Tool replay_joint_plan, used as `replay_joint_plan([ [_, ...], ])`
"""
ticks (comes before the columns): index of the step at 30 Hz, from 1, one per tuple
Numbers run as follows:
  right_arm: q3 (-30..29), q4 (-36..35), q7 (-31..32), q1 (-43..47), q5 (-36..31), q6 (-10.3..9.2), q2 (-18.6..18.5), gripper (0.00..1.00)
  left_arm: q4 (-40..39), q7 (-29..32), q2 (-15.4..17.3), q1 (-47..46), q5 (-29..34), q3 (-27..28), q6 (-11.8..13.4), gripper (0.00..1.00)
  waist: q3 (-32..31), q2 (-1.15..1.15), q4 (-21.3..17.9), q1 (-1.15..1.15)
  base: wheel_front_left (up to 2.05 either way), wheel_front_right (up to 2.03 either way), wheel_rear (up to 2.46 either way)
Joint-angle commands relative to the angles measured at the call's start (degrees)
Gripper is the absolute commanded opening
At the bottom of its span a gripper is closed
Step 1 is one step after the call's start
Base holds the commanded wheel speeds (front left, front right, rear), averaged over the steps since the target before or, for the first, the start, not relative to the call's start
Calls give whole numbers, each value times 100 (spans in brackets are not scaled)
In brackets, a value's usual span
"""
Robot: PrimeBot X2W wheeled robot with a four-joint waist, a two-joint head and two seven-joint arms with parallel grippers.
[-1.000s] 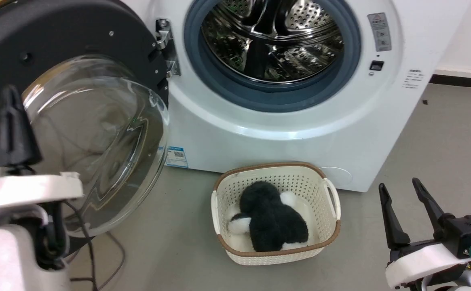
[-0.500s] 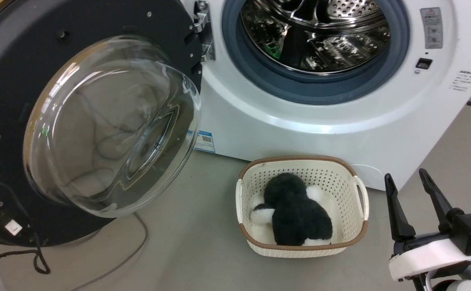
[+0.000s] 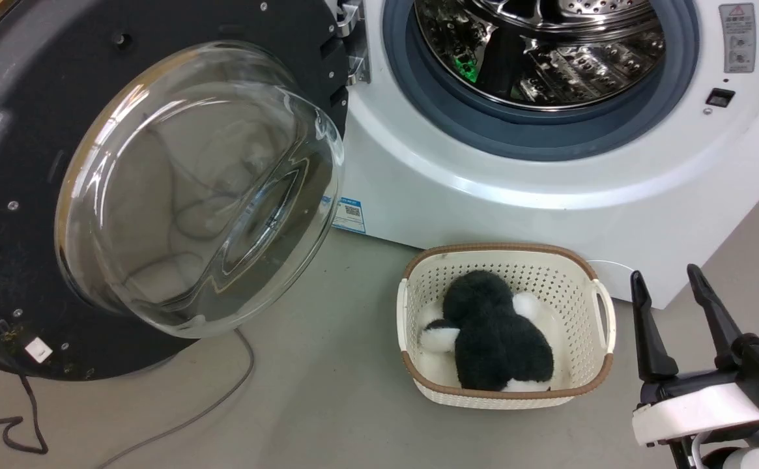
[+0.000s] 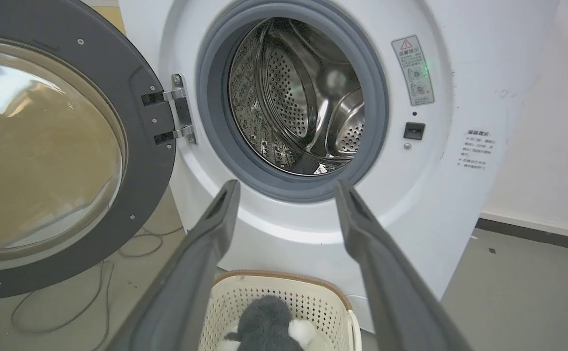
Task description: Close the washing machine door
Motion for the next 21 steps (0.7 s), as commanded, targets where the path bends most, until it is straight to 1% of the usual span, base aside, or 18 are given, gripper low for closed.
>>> replay_joint_plan([
  [1, -15, -45, -74, -97, 14, 3, 17, 100, 120, 247, 80, -34, -172, 19, -91, 0, 13, 0, 25, 0, 0, 0, 0],
  [6, 8, -76, -121, -108, -2, 3, 17, 100, 255, 677, 178, 95, -440, 4, -179, 0, 45, 0, 73, 0, 0, 0, 0],
  [7, 1, -93, -157, -113, 3, 3, 18, 100, 186, 1173, 186, 215, -770, -141, -224, 0, 69, 0, 124, 0, 0, 0, 0],
  [11, 2, -108, -204, -99, 15, 4, 19, 100, -166, 1707, 184, 479, -1254, -392, -254, 0, 99, 0, 228, 0, 0, 0, 0],
  [12, 4, -111, -228, -98, 16, 4, 19, 100, -343, 1904, 185, 608, -1473, -536, -267, 0, 110, 0, 279, 0, 0, 0, 0],
  [13, 4, -111, -228, -98, 16, 4, 19, 100, -343, 1904, 185, 608, -1473, -536, -267, 0, 110, 0, 279, 0, 0, 0, 0],
  [17, 0, -112, -276, -122, 41, 4, 20, 100, -673, 2224, 273, 868, -1865, -746, -293, 0, 116, 0, 349, 0, 0, 0, 0],
  [21, -39, -117, -324, -94, 91, 4, 21, 100, -1191, 2536, 374, 1173, -2212, -1070, -318, 0, 71, 0, 443, 0, 0, 0, 0],
])
